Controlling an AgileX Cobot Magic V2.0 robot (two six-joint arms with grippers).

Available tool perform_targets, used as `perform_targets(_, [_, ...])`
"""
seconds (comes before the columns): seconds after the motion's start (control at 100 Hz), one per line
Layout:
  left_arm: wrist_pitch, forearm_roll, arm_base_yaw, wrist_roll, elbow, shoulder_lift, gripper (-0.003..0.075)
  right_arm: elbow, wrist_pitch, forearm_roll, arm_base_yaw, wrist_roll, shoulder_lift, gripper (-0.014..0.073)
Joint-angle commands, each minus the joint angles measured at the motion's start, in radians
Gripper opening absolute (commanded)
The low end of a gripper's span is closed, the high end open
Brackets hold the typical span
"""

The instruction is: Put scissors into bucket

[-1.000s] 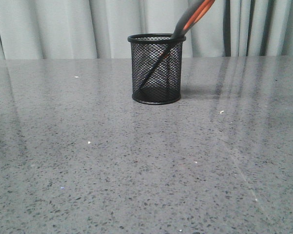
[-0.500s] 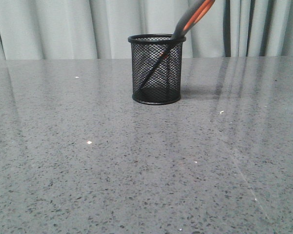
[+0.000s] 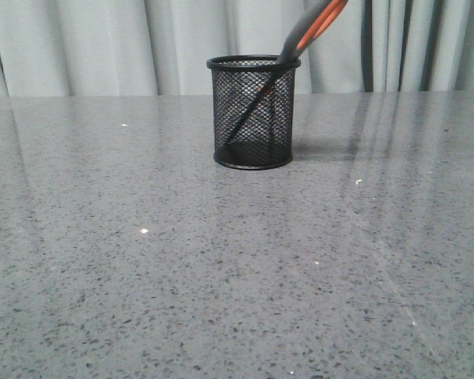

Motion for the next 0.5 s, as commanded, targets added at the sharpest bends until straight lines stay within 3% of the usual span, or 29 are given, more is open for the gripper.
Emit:
perform_targets(0.0, [-0.097,-0.026,0.002,-0.010,-0.026,0.010,-0.0020,-0.026,-0.083,0.008,-0.006,0.000,0.006,-0.0046])
perform_targets(0.49, [-0.087,-0.028,0.002,-0.010,-0.026,0.010,-0.0020,-0.026,-0.081,0.008,-0.006,0.000,0.006,-0.0046])
